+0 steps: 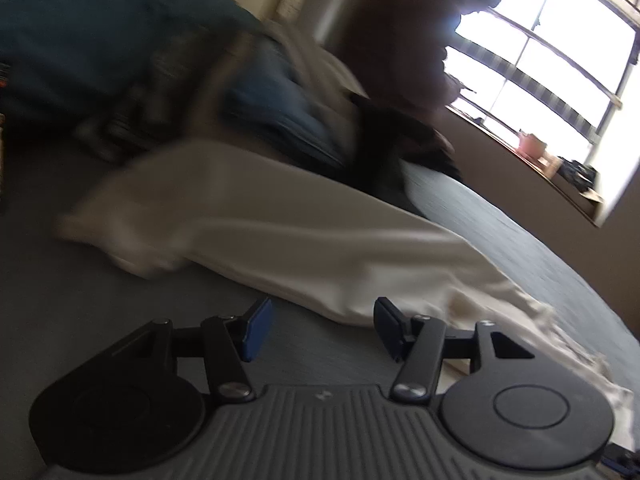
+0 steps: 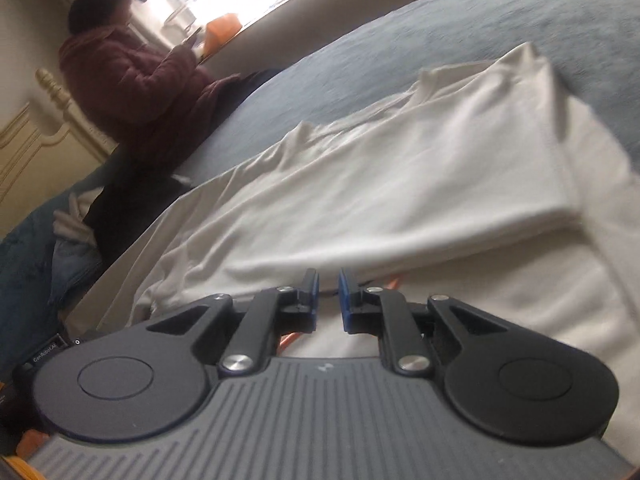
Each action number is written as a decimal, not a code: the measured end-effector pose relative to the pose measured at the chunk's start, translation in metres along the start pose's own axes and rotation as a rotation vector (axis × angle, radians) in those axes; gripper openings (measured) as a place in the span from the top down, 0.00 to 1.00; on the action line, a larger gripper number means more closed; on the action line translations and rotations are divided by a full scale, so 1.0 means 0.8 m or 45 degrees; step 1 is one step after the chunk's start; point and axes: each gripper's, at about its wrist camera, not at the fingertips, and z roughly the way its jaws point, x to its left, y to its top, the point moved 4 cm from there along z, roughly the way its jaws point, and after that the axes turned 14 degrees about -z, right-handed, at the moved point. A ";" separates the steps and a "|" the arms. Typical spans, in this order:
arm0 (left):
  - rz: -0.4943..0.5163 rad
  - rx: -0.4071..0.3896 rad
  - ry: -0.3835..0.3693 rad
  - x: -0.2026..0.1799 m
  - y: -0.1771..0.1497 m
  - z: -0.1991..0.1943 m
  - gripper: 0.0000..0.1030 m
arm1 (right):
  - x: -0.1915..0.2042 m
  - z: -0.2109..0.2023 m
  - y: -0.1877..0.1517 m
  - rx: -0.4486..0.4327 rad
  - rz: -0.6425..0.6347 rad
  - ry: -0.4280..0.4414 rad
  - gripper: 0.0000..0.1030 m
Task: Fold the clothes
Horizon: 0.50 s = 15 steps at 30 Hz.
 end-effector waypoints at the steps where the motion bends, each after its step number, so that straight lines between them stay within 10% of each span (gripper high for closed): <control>1: -0.008 -0.041 0.044 0.017 0.011 -0.004 0.40 | 0.011 0.003 -0.004 0.023 -0.029 0.016 0.89; 11: -0.152 -0.281 0.343 0.138 0.107 0.013 0.21 | 0.127 0.013 -0.029 0.200 -0.282 0.214 0.78; 15: -0.168 -0.231 0.368 0.160 0.118 0.041 0.21 | 0.167 0.017 -0.044 0.267 -0.354 0.258 0.75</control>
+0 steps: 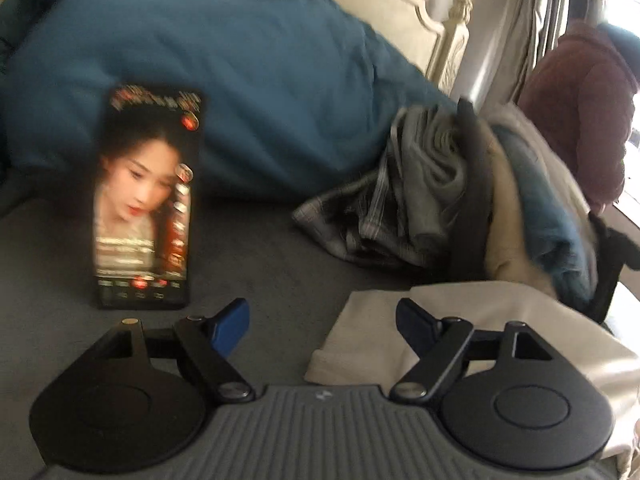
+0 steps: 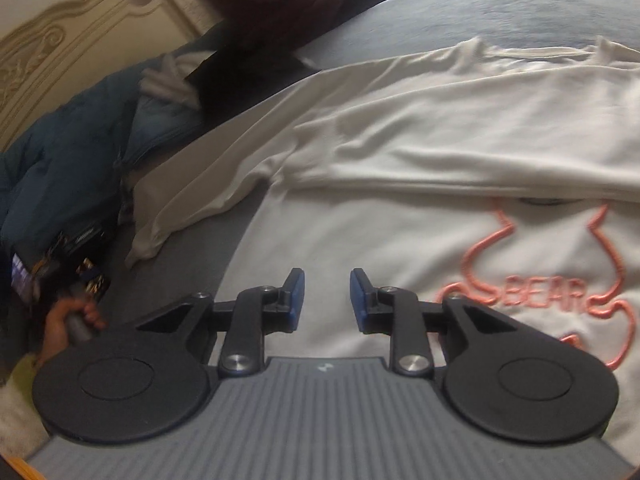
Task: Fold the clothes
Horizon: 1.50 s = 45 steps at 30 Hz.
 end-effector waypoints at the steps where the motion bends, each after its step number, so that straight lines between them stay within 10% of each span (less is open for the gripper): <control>1: 0.012 0.027 -0.004 -0.001 -0.002 0.010 0.22 | 0.008 0.005 -0.002 0.022 -0.011 0.003 0.74; 6: 0.091 0.067 0.048 -0.008 -0.014 0.035 0.40 | 0.031 0.021 -0.011 0.106 -0.044 0.022 0.74; 10: 0.154 0.027 0.059 -0.011 -0.016 0.035 0.90 | 0.035 0.023 -0.013 0.125 -0.046 0.010 0.72; 12: 0.165 0.012 0.051 -0.013 -0.014 0.032 0.97 | 0.033 0.022 -0.013 0.124 -0.037 0.005 0.72; 19: 0.166 -0.035 -0.028 -0.021 -0.002 0.012 0.99 | 0.018 0.013 -0.012 0.095 0.036 -0.002 0.72; 25: 0.164 -0.018 -0.303 -0.059 -0.001 -0.050 0.99 | 0.004 0.003 -0.015 0.059 0.090 -0.005 0.72; 45: 0.553 0.326 -1.023 -0.235 -0.235 -0.235 0.99 | -0.090 -0.050 -0.037 -0.086 0.358 -0.147 0.72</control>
